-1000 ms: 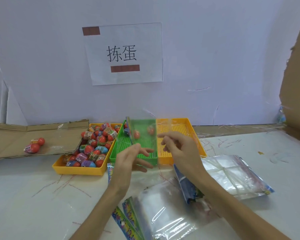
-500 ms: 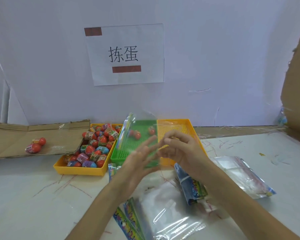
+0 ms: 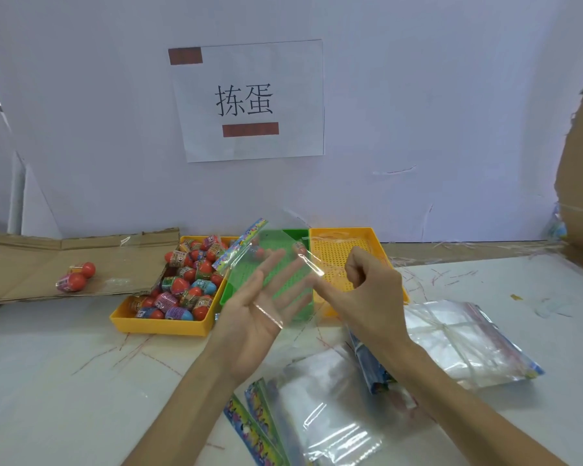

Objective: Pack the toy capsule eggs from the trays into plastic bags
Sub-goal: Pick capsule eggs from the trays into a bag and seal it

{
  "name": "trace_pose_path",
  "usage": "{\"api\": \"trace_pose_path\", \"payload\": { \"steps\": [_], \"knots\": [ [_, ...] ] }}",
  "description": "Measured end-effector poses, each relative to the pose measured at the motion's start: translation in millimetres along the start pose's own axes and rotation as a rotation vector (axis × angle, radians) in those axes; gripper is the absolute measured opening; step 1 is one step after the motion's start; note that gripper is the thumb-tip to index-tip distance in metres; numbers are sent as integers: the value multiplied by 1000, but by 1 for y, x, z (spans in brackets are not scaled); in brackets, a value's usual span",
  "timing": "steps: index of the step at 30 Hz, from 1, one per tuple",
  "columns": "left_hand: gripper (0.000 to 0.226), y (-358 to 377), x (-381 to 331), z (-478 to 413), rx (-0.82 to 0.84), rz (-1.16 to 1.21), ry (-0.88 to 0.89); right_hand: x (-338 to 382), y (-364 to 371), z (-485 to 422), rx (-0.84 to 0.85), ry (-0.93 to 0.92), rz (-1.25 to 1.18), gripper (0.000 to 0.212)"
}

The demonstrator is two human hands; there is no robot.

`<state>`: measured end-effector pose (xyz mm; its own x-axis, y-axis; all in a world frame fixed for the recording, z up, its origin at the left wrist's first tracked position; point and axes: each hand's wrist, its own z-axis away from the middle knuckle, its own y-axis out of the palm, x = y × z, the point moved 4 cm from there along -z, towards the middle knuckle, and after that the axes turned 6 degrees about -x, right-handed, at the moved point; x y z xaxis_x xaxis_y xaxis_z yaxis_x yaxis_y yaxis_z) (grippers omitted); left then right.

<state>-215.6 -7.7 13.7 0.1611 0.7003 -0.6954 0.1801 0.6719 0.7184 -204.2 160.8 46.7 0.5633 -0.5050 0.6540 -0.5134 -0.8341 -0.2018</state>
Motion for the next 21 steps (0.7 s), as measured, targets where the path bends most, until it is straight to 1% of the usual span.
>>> {"api": "trace_pose_path", "payload": {
  "steps": [2,4,7,10,11,16,19,21],
  "knots": [
    [43,-1,1,0,-28,10,-5,6,-1,1,-21,-146,65,61],
    [43,-2,2,0,-50,39,-25,11,1,5,-4,-264,113,54],
    [43,-4,2,0,-72,49,-54,15,4,7,28,-387,195,32],
    [43,-7,3,-2,-96,56,-62,19,12,11,146,-505,281,6],
    [43,-9,3,-3,-105,59,-61,20,14,13,170,-532,326,8],
    [44,-16,-3,-6,-134,117,-35,26,18,18,201,-637,469,34],
    [43,-17,-4,-5,-145,140,-42,28,22,24,303,-686,527,39],
    [43,-17,-5,-5,-148,132,-36,29,25,29,364,-676,562,40]
  ]
}}
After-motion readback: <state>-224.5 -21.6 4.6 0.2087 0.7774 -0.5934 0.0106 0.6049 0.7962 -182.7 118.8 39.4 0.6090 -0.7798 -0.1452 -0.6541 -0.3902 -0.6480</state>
